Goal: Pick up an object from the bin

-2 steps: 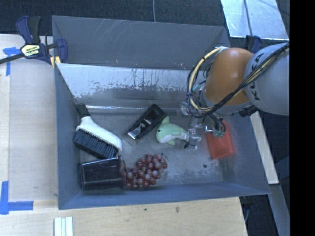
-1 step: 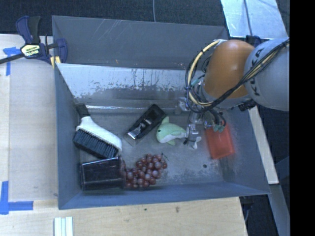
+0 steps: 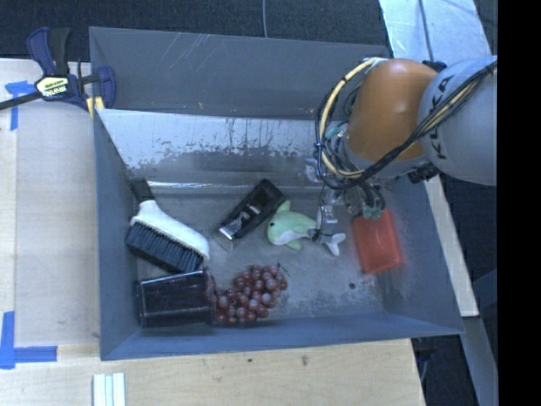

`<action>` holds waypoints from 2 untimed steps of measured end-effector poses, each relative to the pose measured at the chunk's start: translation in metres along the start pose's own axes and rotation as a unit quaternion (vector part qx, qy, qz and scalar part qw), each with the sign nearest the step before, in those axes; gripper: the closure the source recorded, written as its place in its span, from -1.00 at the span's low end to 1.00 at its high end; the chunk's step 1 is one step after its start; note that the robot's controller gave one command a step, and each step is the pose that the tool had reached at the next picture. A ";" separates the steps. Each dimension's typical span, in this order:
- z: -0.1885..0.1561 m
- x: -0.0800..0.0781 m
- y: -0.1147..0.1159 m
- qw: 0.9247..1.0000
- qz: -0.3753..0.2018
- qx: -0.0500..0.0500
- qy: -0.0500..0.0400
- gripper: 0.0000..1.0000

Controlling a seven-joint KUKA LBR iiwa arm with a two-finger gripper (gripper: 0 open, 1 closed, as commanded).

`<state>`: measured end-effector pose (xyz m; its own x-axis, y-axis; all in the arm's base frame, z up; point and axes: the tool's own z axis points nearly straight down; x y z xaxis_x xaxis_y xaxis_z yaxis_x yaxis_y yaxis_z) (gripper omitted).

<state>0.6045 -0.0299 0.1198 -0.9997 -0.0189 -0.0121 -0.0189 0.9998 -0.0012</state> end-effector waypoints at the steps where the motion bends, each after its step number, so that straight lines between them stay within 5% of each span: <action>1: 0.035 0.008 0.000 0.993 0.118 0.000 0.006 -1.00; 2: 0.049 0.002 0.006 0.997 0.075 0.002 0.001 1.00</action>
Offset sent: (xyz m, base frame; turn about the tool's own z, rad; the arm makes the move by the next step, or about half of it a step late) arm -0.0015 0.0083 -0.0498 0.1497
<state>0.6030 -0.0238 0.0707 -0.9915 0.1299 -0.0102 0.1300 0.9915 -0.0027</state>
